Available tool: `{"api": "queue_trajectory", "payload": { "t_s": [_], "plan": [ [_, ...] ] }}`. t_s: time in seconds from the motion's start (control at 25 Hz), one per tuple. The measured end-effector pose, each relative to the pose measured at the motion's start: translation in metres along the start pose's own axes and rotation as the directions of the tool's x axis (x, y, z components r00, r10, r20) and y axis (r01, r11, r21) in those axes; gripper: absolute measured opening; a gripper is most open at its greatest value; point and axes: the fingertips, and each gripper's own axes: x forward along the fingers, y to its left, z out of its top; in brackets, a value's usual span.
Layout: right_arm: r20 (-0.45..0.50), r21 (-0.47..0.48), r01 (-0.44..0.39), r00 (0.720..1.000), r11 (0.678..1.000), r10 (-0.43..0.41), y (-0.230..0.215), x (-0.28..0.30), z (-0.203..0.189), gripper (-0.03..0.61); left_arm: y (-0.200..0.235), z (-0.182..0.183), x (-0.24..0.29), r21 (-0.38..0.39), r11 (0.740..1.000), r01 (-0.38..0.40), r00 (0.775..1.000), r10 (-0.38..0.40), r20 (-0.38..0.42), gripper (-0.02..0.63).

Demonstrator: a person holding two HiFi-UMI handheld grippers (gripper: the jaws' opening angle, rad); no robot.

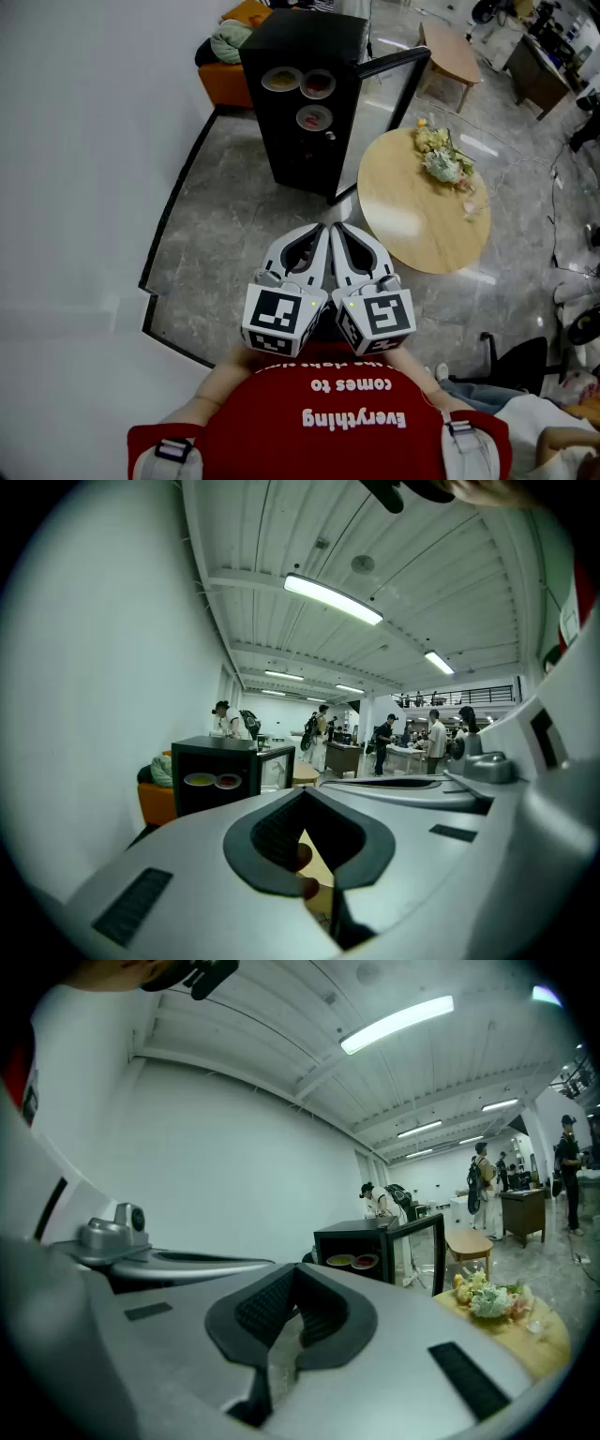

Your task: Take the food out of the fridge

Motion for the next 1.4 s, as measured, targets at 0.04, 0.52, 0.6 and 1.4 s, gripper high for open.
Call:
{"api": "queue_trajectory", "payload": {
  "t_s": [0.04, 0.52, 0.6, 1.4],
  "plan": [
    [-0.001, 0.002, -0.001, 1.0, 1.0, 0.001, 0.0, 0.0, -0.001, 0.011, -0.001, -0.003, 0.0, -0.001, 1.0, 0.007, 1.0, -0.007, -0.002, -0.003],
    [-0.007, 0.005, -0.024, 1.0, 1.0, 0.024, -0.018, -0.009, -0.005, 0.011, -0.019, -0.011, 0.012, -0.008, 1.0, -0.006, 1.0, 0.006, -0.007, -0.003],
    [0.002, 0.018, -0.042, 0.999, 0.999, 0.042, -0.02, -0.01, -0.011, 0.011, -0.02, -0.016, 0.013, -0.007, 1.0, -0.022, 1.0, 0.022, -0.006, -0.003],
    [-0.031, 0.08, -0.003, 0.999, 0.997, 0.006, -0.058, 0.083, -0.028, 0.011, 0.045, -0.025, 0.091, 0.002, 1.0, 0.0, 0.997, 0.0, -0.077, -0.003]
  ]
}}
